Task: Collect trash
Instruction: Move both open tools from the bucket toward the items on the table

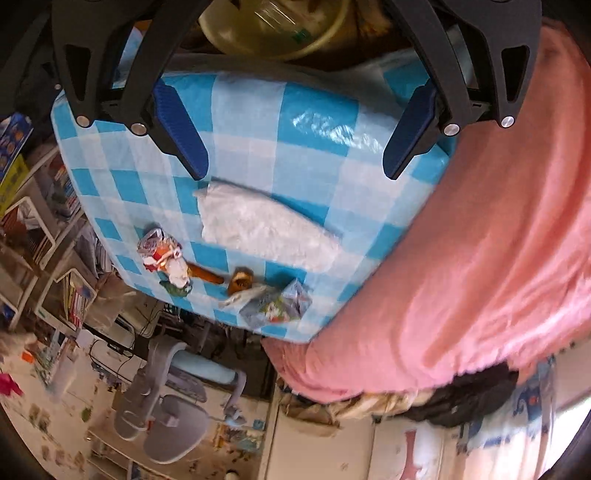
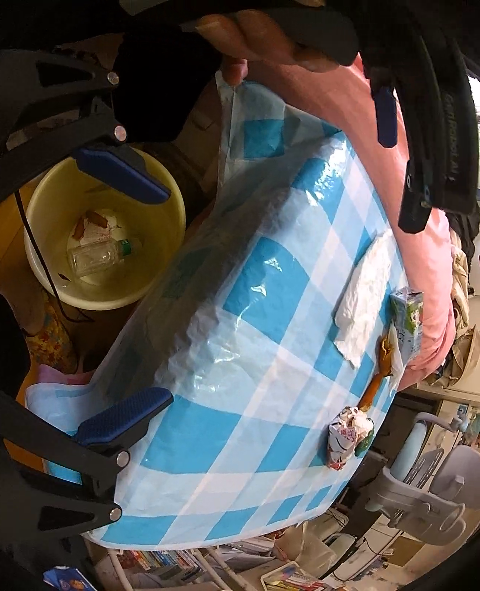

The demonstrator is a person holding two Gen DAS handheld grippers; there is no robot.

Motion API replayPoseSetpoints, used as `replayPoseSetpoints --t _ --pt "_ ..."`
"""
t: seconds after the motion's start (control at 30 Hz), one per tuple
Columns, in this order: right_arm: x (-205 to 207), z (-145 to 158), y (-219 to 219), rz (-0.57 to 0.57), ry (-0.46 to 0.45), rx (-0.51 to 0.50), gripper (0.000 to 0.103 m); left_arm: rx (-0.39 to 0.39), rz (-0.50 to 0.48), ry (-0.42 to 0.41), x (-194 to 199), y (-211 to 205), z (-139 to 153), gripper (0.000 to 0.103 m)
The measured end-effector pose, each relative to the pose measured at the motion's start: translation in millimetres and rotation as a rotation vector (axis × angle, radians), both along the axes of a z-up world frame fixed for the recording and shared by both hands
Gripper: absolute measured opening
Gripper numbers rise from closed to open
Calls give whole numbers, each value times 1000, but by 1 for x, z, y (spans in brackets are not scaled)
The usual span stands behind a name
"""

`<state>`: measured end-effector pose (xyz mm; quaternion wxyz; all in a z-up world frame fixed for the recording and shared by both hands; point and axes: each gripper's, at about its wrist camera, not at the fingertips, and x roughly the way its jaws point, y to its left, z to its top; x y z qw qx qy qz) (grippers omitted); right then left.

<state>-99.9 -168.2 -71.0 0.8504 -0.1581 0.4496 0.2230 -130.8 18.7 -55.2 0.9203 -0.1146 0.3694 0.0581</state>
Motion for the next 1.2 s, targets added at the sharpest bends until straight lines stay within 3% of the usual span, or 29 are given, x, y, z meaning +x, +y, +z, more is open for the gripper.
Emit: replayPoseSetpoints --t 0.3,0.53,1.03,1.2 --pt "-3 -8 15 40 -10 -25 95 -39 60 26 0 13 -14 92" --pt "-6 -8 11 29 -26 -39 95 13 37 41 0 3 -21 92" --pt "-12 -14 21 64 -55 -72 95 70 -18 -32 -8 -9 -10 92" --pt "-14 -15 23 70 -64 -77 95 57 -26 -39 -9 -8 -7 92"
